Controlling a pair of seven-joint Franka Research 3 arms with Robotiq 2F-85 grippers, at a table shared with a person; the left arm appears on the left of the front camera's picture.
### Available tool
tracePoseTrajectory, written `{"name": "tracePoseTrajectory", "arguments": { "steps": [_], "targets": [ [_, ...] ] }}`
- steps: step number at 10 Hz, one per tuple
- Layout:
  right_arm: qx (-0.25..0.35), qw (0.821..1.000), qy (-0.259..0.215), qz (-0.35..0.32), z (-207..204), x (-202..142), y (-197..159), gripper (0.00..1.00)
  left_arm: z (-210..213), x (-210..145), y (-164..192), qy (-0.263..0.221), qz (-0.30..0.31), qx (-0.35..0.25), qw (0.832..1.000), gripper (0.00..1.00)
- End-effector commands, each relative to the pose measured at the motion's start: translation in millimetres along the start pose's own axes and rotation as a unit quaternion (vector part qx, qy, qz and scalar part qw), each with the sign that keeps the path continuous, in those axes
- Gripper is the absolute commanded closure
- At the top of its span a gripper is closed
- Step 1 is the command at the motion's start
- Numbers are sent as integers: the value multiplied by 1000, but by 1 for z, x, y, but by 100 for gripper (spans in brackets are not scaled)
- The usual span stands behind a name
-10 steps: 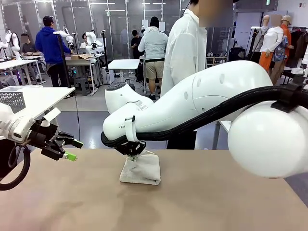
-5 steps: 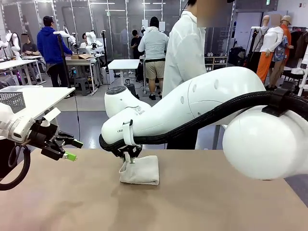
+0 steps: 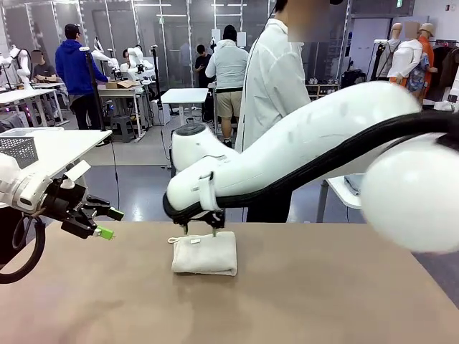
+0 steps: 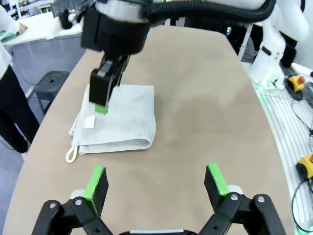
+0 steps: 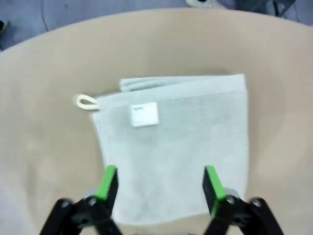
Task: Fold the towels and place them in the basket.
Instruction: When a person lays out a Towel with hook on the table, fold it in half twice.
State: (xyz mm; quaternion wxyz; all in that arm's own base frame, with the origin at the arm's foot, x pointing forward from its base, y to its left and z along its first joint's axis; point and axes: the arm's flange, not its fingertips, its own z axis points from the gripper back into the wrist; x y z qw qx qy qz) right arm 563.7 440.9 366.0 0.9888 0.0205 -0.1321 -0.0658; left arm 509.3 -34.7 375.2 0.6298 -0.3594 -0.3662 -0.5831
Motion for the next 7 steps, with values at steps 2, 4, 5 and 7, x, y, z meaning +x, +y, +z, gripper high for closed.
{"name": "tracePoseTrajectory", "arguments": {
  "steps": [2, 4, 5, 7],
  "targets": [
    [58, 997, 51, 15, 23, -1, -92, 0, 1, 2, -1, 1, -2, 3, 1000, 0],
    [82, 994, 71, 16, 26, 0, -126, 0, 1, 2, -1, 1, -2, 3, 1000, 0],
    [86, 993, 73, 22, 28, 0, -136, 0, 1, 2, -1, 1, -2, 3, 1000, 0],
    [71, 995, 57, 36, 29, 3, -144, 0, 1, 2, -1, 1, -2, 3, 1000, 0]
  ]
}}
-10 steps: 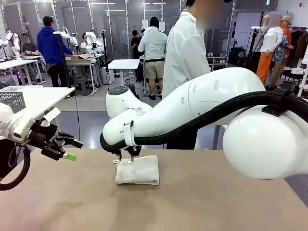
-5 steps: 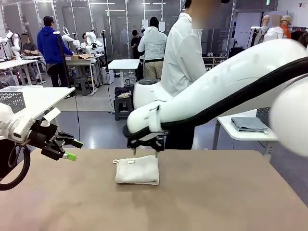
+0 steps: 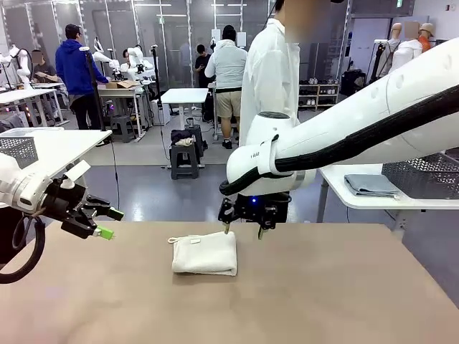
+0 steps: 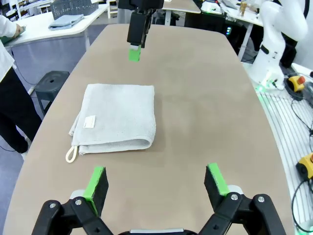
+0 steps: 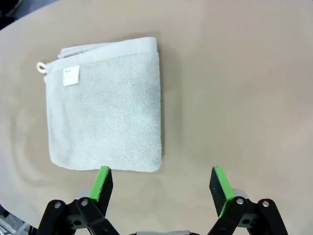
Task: Fold the towels and place them in the basket.
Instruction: When a person lays out a Towel with hook on the table, fold it in half twice, then place the folded Towel with hook on the right side of the table.
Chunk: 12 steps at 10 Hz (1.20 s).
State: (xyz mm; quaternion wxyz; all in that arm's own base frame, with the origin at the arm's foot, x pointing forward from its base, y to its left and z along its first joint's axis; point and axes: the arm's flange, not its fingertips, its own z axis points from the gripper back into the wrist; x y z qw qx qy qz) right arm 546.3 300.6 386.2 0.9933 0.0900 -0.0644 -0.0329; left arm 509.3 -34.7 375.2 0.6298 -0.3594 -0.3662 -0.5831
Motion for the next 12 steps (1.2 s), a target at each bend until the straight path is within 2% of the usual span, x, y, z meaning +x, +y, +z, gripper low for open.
{"name": "tracePoseTrajectory", "arguments": {
  "steps": [1, 12],
  "targets": [
    [1, 1000, 0, -6, -1, 2, 4, 0, 1, 2, -1, 1, -2, 3, 1000, 0],
    [1, 1000, 0, -6, -1, 2, 4, 0, 1, 2, -1, 1, -2, 3, 1000, 0]
  ]
}}
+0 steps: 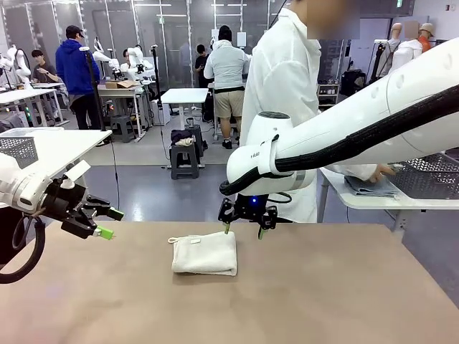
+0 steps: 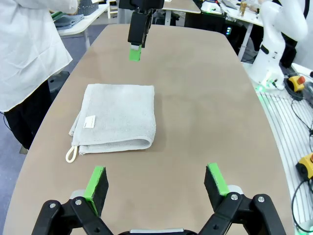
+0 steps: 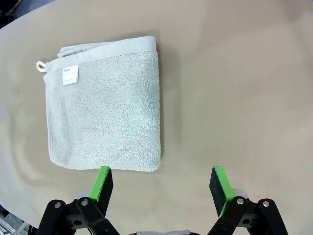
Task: Fold the towels and place them in the basket.
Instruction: Place the folded Towel with hook on the right side of the table.
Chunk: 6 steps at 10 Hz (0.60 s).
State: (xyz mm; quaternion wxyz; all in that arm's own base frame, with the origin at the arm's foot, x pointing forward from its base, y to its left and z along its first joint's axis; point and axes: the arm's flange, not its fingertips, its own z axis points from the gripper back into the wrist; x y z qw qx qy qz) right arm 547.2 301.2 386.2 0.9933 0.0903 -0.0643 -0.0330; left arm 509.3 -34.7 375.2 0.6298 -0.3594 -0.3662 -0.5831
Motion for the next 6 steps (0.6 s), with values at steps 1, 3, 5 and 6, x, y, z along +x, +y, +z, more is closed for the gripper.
{"name": "tracePoseTrajectory", "arguments": {
  "steps": [1, 3, 5, 6],
  "targets": [
    [1, 1000, 0, -6, -1, 1, 3, 0, 1, 2, -1, 1, -2, 3, 1000, 0],
    [-7, 1000, -14, -21, -9, -1, 9, 0, 1, 2, -1, 1, -2, 3, 1000, 0],
    [-3, 999, -17, -34, -30, 5, 18, 0, 1, 2, -1, 1, -2, 3, 1000, 0],
    [-6, 999, -20, -38, -40, 6, 22, 0, 1, 2, -1, 1, -2, 3, 1000, 0]
  ]
}}
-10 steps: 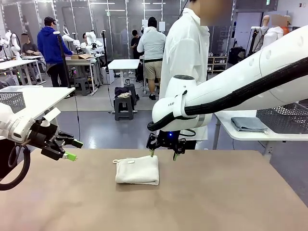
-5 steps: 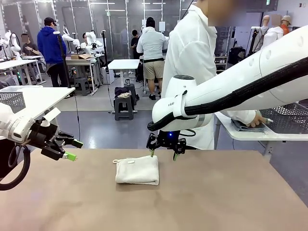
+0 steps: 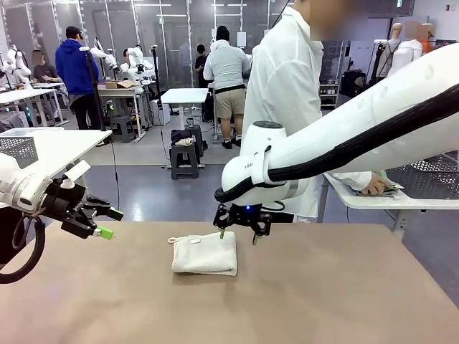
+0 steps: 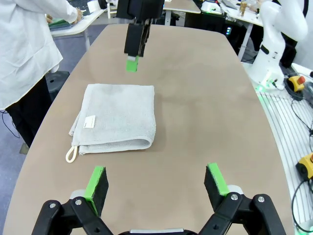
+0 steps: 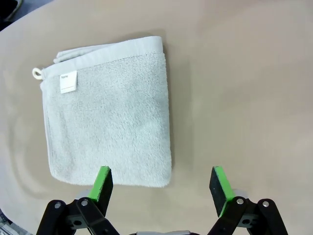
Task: Fold the towels and place them in the basket.
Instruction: Place the folded Towel with hook on the right side of the table.
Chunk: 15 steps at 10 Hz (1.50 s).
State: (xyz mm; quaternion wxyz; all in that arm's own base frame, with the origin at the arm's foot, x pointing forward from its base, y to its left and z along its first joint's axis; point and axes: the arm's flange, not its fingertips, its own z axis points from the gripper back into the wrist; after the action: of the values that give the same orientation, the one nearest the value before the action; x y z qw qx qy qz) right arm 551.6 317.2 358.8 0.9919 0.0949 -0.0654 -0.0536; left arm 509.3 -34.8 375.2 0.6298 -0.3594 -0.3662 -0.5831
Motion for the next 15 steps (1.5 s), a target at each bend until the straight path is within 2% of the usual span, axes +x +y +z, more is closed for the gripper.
{"name": "tracePoseTrajectory", "arguments": {
  "steps": [1, 7, 10, 11, 14, 15],
  "targets": [
    [-9, 1000, -21, -20, -19, 7, 14, 0, 1, 2, -1, 1, -2, 3, 1000, 0],
    [-12, 1000, -22, -15, -43, 21, 16, 0, 1, 2, -1, 1, -2, 3, 1000, 0],
    [-12, 1000, -12, 8, -53, 27, 9, 0, 1, 2, -1, 1, -2, 3, 1000, 0],
    [-15, 1000, -14, 5, -56, 28, 6, 19, 1, 2, -1, 1, -2, 3, 1000, 0],
    [-2, 1000, -21, 9, -62, 31, 6, 19, 1, 2, -1, 1, -2, 3, 1000, 0],
    [1, 1000, -22, 12, -62, 32, 5, 23, 1, 2, -1, 1, -2, 3, 1000, 0]
  ]
}}
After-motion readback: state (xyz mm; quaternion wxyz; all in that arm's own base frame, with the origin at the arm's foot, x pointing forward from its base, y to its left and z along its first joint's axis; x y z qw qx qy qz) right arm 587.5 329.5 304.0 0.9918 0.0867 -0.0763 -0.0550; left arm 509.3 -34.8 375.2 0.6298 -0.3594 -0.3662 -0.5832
